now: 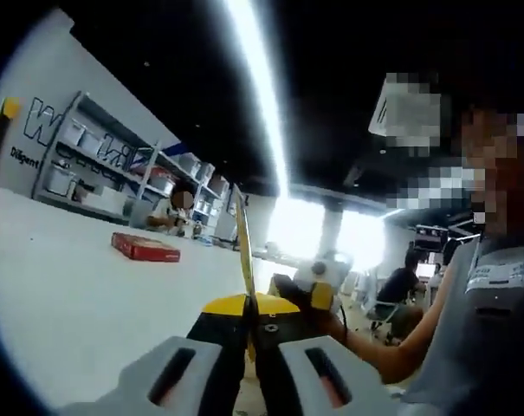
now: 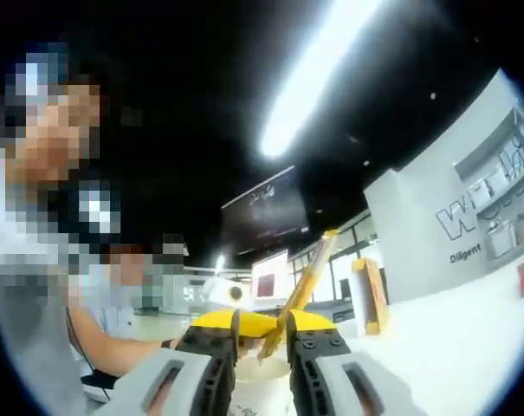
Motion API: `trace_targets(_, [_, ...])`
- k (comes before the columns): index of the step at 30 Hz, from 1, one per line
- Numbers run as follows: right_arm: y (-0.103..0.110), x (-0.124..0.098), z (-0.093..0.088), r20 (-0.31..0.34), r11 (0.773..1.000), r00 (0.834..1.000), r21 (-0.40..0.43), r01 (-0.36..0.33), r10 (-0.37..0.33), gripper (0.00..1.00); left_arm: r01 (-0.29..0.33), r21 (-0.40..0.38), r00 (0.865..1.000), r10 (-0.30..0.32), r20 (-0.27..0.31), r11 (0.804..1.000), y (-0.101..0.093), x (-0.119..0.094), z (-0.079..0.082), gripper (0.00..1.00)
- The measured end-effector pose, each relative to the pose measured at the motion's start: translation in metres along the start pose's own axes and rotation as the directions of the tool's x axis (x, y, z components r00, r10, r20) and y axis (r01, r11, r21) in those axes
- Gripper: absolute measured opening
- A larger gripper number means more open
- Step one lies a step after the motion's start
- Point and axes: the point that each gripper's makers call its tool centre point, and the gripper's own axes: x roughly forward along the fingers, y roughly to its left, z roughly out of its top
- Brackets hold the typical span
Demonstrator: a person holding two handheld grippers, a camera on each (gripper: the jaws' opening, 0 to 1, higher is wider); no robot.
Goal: Tear open the coffee pouch, take out the coffee, and pour the coffee from the pouch into the cup
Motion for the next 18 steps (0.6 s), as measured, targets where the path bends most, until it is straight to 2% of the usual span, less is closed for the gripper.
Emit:
trace_targets(2, [0.0, 0.0, 0.0, 0.0, 1.0, 1.0, 0.001, 0.001, -0.001, 0.23, 0.011, -0.064, 1.0, -0.01, 0.02, 0.998, -0.001, 0.0, 0.003, 0.04])
trace_targets(4, [0.0, 0.0, 0.0, 0.003, 1.0, 1.0, 0.004, 0.001, -0.001, 0.23, 0.0, -0.116, 1.0, 0.001, 0.013, 0.993, 0.003, -0.001, 0.002, 0.04])
trace_targets(10, [-0.002, -0.002, -0.002, 0.0, 1.0, 1.0, 0.004, 0.003, -0.003, 0.23, -0.014, -0.115, 1.0, 0.017, 0.025, 0.993, 0.002, -0.005, 0.003, 0.04])
trace_targets(13, [-0.003, -0.003, -0.002, 0.003, 1.0, 1.0, 0.006, 0.007, -0.007, 0.23, -0.046, -0.084, 0.999, 0.048, 0.017, 0.995, 0.005, -0.01, 0.005, 0.04])
trace_targets(14, [-0.003, -0.003, -0.002, 0.005, 1.0, 1.0, 0.007, 0.008, -0.008, 0.23, -0.066, -0.061, 0.998, 0.067, 0.017, 0.996, 0.007, -0.012, 0.006, 0.04])
trace_targets(18, [-0.002, -0.003, -0.002, 0.005, 1.0, 1.0, 0.009, 0.008, -0.008, 0.23, -0.076, -0.064, 0.996, 0.078, 0.031, 0.995, 0.01, -0.026, 0.017, 0.04])
